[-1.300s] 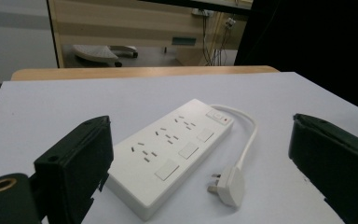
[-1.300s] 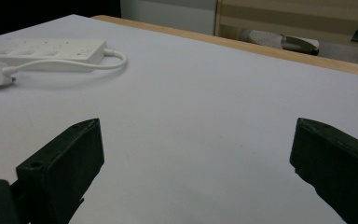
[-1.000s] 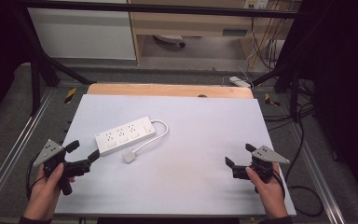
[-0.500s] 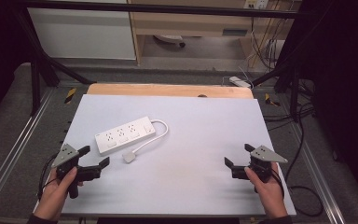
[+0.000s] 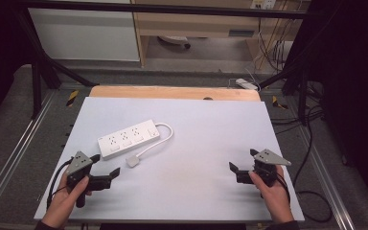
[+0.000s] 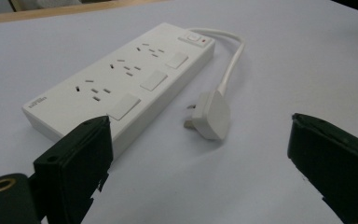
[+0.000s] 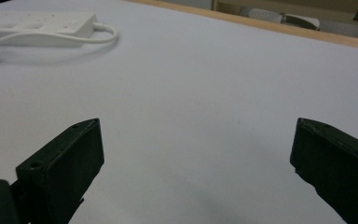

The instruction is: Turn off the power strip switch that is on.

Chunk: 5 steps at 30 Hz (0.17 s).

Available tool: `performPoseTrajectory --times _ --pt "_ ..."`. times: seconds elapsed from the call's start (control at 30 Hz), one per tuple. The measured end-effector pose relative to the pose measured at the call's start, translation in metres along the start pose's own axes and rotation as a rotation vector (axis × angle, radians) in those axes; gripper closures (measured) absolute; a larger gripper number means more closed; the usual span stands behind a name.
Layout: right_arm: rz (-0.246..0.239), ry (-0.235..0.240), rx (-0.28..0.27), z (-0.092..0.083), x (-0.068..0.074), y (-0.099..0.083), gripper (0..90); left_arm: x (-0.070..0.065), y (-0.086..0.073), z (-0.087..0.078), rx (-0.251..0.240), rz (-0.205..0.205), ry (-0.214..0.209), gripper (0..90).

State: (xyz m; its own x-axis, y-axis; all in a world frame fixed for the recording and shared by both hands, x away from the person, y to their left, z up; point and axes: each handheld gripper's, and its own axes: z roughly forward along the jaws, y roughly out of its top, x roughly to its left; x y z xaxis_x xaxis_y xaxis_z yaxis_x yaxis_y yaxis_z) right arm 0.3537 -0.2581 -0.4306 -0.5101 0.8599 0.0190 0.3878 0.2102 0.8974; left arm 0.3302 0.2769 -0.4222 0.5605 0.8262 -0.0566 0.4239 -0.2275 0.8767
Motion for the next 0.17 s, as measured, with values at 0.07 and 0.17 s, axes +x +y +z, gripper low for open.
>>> performPoseTrajectory --times 0.07,0.17 --pt "0.0 -0.006 0.02 0.0034 -0.0005 -0.0017 3.1 -0.001 -0.0006 0.0013 0.005 0.002 -0.001 6.5" --pt "0.02 -0.03 0.076 0.0109 -0.0011 -0.0057 3.3 -0.0003 -0.0009 0.0023 0.008 -0.007 0.003 6.5"
